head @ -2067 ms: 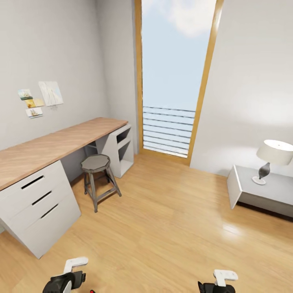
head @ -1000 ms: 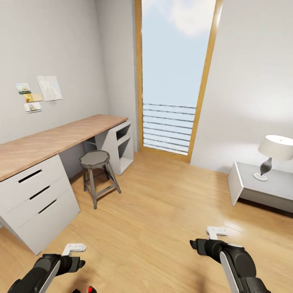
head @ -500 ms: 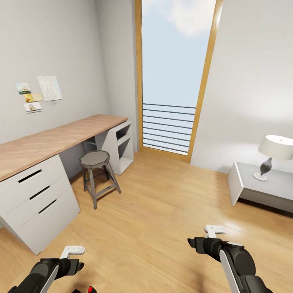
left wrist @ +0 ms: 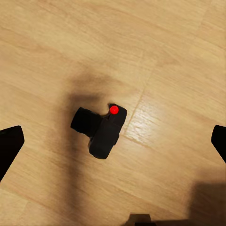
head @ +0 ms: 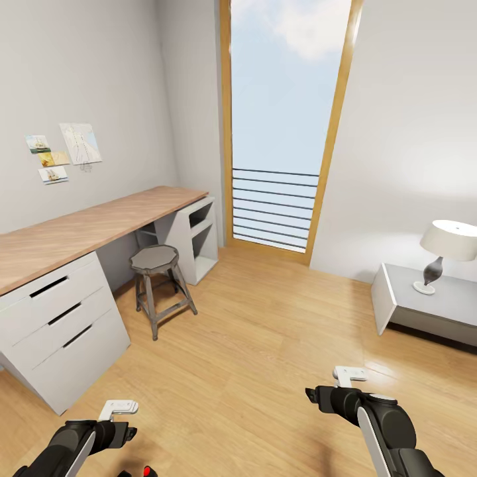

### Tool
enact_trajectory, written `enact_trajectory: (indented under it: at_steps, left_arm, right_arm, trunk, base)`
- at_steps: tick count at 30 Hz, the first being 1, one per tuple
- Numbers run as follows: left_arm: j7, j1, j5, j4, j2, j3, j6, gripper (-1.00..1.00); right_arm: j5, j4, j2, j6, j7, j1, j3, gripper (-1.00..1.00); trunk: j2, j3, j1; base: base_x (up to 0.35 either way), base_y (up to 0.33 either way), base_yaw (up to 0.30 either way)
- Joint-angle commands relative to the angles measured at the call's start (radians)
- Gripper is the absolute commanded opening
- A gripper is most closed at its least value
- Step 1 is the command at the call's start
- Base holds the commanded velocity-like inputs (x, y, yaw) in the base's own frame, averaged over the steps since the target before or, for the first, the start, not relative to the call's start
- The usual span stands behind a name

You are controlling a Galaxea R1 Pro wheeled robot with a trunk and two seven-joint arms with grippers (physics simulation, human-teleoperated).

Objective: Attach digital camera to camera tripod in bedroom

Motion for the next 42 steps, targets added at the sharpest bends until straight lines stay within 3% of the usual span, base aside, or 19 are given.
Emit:
enact_trajectory:
  at_steps: [1,5,10,18,19,42]
  left_arm:
    - [0.002,0.000,0.008,-0.001,0.001,-0.002,0.006,1.00]
    - [0.002,0.000,0.008,-0.001,0.001,-0.002,0.006,1.00]
    - [-0.026,-0.029,-0.021,0.027,0.027,-0.030,-0.003,1.00]
    - [-0.059,-0.074,-0.065,0.072,0.033,-0.075,-0.008,1.00]
    - [-0.059,-0.159,-0.070,0.097,0.034,-0.081,-0.011,1.00]
    - [-0.056,-0.158,-0.070,0.097,0.022,-0.083,-0.013,1.00]
  right_arm:
    - [-0.003,-0.001,0.001,0.005,0.003,-0.001,-0.002,1.00]
    - [-0.003,-0.001,0.001,0.005,0.003,-0.001,-0.002,1.00]
    - [0.022,-0.009,0.019,0.024,-0.025,0.028,-0.021,1.00]
    - [0.036,-0.014,0.036,0.030,-0.070,0.044,-0.022,1.00]
    - [0.041,-0.023,0.043,0.033,-0.092,0.046,-0.021,1.00]
    - [0.041,-0.027,0.043,0.036,-0.093,0.047,-0.022,1.00]
  trunk:
    - [0.000,-0.001,0.000]
    - [0.000,-0.001,0.000]
    - [0.000,-0.001,0.000]
    - [0.000,-0.001,0.000]
    - [0.000,-0.001,0.000]
    - [0.000,-0.001,0.000]
  base:
    - [0.000,0.000,0.000]
    - [0.000,0.000,0.000]
    - [0.000,0.000,-0.008]
    - [0.000,0.000,-0.020]
    - [0.000,0.000,-0.001]
    - [-0.054,0.000,-0.023]
